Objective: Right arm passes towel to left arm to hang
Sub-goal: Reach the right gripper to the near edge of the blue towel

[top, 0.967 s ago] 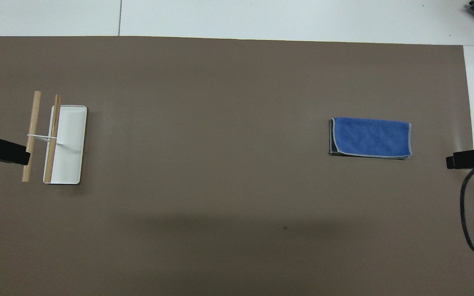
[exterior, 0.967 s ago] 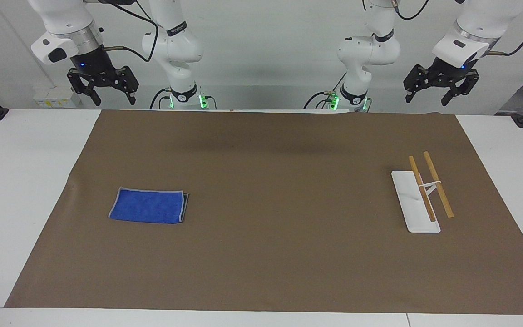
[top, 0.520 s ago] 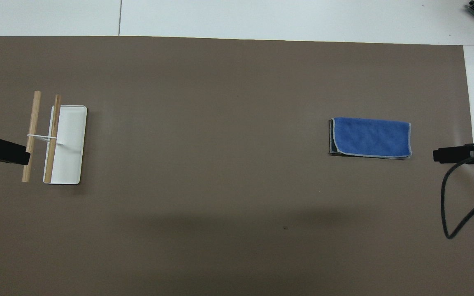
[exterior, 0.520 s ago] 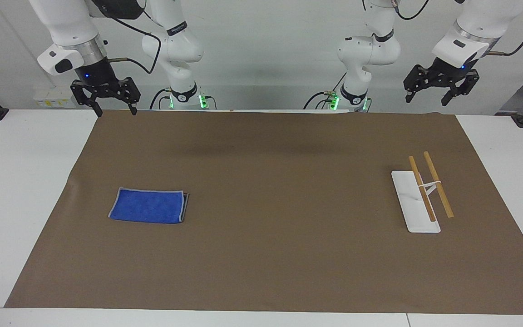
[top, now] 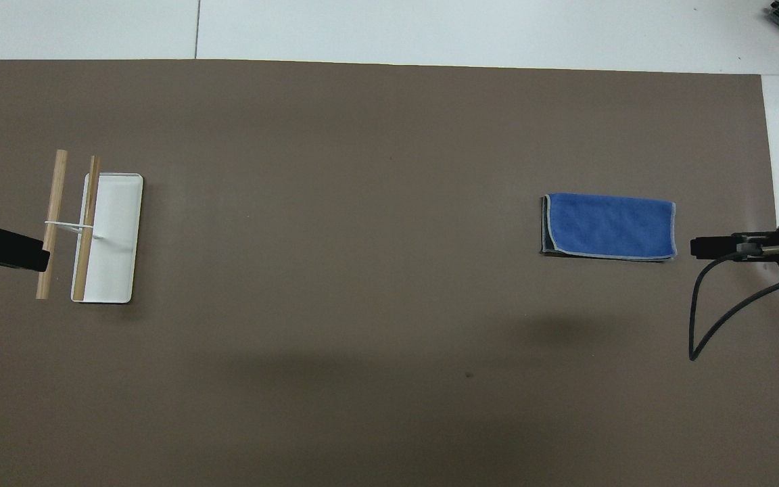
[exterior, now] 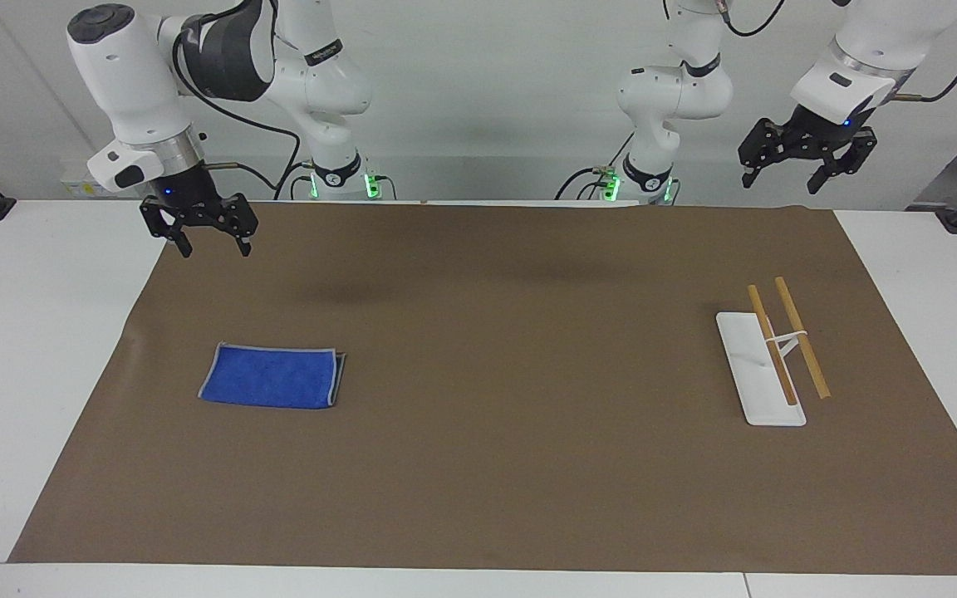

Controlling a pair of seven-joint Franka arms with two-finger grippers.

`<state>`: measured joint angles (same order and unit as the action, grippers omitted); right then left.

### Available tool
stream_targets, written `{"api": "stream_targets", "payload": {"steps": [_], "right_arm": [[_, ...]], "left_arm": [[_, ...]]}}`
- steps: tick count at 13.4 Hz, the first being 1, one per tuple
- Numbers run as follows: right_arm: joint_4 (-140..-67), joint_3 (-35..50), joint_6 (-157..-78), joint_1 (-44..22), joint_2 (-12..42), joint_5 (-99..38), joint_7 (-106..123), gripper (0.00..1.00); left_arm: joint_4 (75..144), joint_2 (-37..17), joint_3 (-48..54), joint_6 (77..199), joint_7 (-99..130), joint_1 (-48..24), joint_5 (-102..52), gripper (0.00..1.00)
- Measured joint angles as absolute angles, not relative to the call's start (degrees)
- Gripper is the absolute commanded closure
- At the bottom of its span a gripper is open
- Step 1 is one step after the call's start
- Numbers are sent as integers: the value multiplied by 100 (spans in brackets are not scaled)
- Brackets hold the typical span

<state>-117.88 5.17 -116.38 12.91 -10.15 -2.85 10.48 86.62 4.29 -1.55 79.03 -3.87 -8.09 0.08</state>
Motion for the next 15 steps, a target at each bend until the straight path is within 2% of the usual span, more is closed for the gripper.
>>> {"api": "stream_targets", "payload": {"steps": [2,7,15], "right_arm": [[-11994,512,-12062,1440,-788,-285,1535,0],[-12086,497,-13079,1687,155,-285,2242,0],[-12088,521,-14201,1663,874,-286,2239,0]], "left_arm": [[8662,429,-155,7903,-387,-809,8,0],[8662,429,-155,7903,-387,-809,8,0],[8662,429,-155,7903,-386,-808,8,0]]}}
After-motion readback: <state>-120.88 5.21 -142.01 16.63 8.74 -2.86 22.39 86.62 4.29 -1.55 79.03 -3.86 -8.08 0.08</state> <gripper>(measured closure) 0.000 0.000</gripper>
